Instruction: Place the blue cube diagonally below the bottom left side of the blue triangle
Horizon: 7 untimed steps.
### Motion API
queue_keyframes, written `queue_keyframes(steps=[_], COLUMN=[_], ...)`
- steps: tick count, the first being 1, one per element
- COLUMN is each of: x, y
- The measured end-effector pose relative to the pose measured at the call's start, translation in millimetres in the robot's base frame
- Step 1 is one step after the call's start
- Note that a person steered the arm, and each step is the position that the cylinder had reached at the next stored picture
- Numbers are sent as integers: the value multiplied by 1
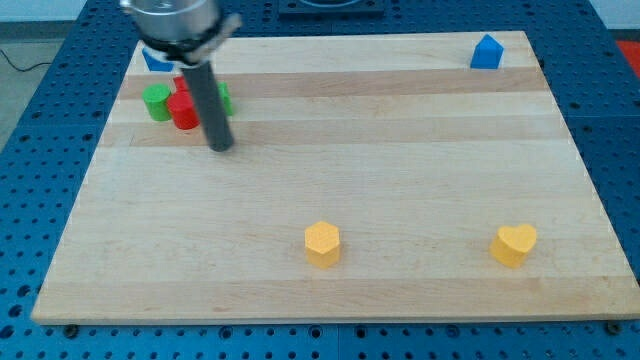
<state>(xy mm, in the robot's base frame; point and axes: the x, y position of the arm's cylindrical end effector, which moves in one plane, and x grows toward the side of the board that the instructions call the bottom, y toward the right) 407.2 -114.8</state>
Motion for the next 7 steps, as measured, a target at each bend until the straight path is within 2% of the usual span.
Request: queue_keyframes(steps=[1,2,3,4,7], x=[-24,-82,-154,-212,-215], y=[67,99,95,54,-15])
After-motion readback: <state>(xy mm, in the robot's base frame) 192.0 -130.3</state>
